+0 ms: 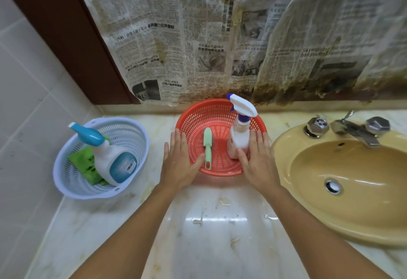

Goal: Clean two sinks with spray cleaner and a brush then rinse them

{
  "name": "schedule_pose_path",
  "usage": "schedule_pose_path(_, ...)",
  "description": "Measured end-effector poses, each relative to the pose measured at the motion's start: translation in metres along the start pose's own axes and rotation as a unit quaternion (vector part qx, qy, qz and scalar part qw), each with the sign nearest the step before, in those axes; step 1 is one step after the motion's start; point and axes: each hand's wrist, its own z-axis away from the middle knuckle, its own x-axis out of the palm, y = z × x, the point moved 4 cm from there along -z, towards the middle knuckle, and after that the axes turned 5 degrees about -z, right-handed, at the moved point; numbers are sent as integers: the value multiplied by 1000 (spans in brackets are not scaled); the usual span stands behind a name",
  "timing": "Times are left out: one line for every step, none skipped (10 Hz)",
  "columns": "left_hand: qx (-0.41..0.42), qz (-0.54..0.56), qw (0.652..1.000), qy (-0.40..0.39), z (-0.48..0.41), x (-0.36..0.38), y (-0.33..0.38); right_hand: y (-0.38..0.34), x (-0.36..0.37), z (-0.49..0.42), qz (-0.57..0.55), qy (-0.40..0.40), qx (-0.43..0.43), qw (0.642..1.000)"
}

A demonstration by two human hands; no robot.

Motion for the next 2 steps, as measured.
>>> schedule_pose_path(-13, 34, 999, -5, 4, -10, 2, -3, -10, 8, -40, 7, 3, 999)
schedule_pose_path(-2, 115, 993, 37, 47, -11, 2, 2, -20, 46, -140, 24, -1, 990)
